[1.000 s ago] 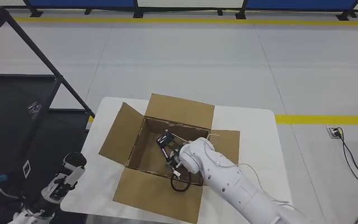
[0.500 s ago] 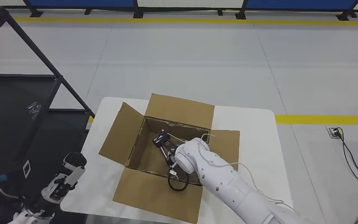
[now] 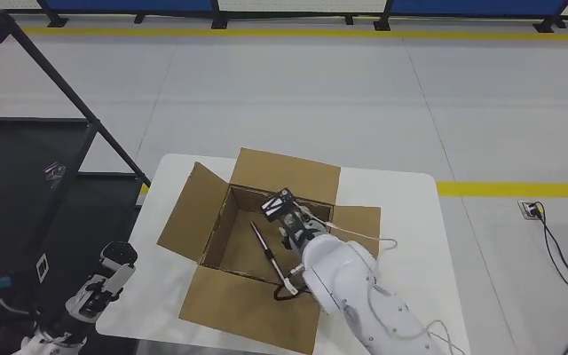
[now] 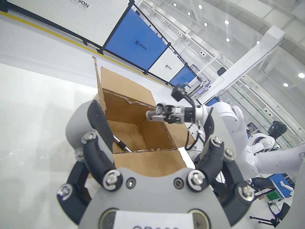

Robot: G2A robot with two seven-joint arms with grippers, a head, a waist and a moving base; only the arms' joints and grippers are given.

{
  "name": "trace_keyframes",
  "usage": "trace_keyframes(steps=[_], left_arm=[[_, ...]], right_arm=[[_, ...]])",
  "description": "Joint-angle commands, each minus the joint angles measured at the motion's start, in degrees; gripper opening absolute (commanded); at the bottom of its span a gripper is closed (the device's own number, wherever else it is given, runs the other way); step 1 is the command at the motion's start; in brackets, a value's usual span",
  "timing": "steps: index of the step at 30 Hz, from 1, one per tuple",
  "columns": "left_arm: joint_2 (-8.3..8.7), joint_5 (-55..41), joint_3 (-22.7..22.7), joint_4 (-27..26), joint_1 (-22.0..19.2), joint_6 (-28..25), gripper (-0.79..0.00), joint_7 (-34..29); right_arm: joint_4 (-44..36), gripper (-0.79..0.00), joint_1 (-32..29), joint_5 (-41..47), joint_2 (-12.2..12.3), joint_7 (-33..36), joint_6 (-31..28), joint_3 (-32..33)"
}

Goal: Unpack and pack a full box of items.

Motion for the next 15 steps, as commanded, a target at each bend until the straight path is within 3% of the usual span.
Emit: trace_keyframes(steps=[1, 4, 7, 11, 15], left_arm=[[0.0, 0.0, 0.0, 0.0, 0.0, 0.0, 0.0, 0.0], [0.0, 0.0, 0.0, 0.0, 0.0, 0.0, 0.0, 0.0], [0.0, 0.0, 0.0, 0.0, 0.0, 0.0, 0.0, 0.0], [0.0, 0.0, 0.0, 0.0, 0.0, 0.0, 0.0, 0.0], [0.0, 0.0, 0.0, 0.0, 0.0, 0.0, 0.0, 0.0]], right_arm=[[-9.97, -0.785, -6.54, -5.61, 1.02, 0.1, 1.58, 4.81], [-17.11, -0.785, -13.94, -7.25, 2.03, -1.97, 2.99, 12.39], [-18.44, -0.785, -18.68, -7.43, 2.52, -3.57, 5.55, 19.72], [-13.98, -0.785, -20.34, -0.43, 2.77, -5.3, 5.57, 28.33], [-3.7, -0.785, -17.91, 4.06, 3.11, -7.09, 4.6, 35.25]])
